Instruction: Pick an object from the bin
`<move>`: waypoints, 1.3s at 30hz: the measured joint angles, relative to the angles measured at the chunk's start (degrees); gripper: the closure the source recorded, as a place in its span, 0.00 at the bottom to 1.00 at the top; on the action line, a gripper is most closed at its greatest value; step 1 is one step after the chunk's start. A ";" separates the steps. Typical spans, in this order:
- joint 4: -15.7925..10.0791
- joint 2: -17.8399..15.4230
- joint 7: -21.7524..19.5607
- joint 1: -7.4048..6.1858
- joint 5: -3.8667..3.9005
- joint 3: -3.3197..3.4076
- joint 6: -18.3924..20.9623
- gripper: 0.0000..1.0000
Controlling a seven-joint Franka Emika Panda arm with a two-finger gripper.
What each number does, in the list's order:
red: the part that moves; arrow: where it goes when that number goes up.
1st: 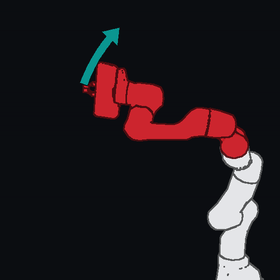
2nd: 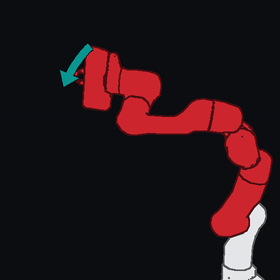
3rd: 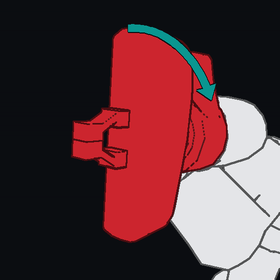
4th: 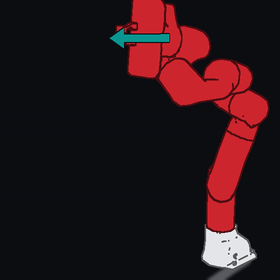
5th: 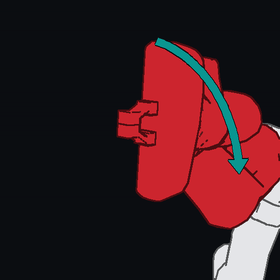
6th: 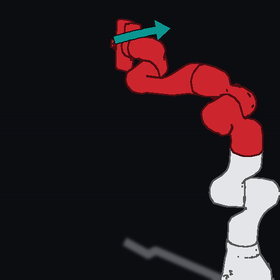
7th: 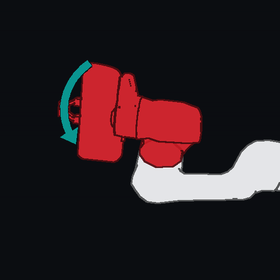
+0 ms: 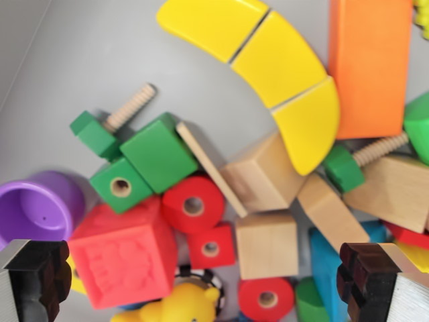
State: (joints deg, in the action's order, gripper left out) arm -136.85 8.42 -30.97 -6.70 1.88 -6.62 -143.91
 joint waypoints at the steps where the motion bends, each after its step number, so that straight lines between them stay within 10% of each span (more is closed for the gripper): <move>1: -0.23 0.23 0.25 -0.19 0.06 -0.14 -0.50 0.00; 18: -3.19 5.15 3.50 -3.69 2.09 -2.14 -9.13 0.00; 39: -1.43 16.82 1.64 -6.00 5.24 0.99 -18.89 0.00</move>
State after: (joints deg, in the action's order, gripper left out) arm -138.28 25.24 -29.33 -12.71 7.12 -5.63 -162.80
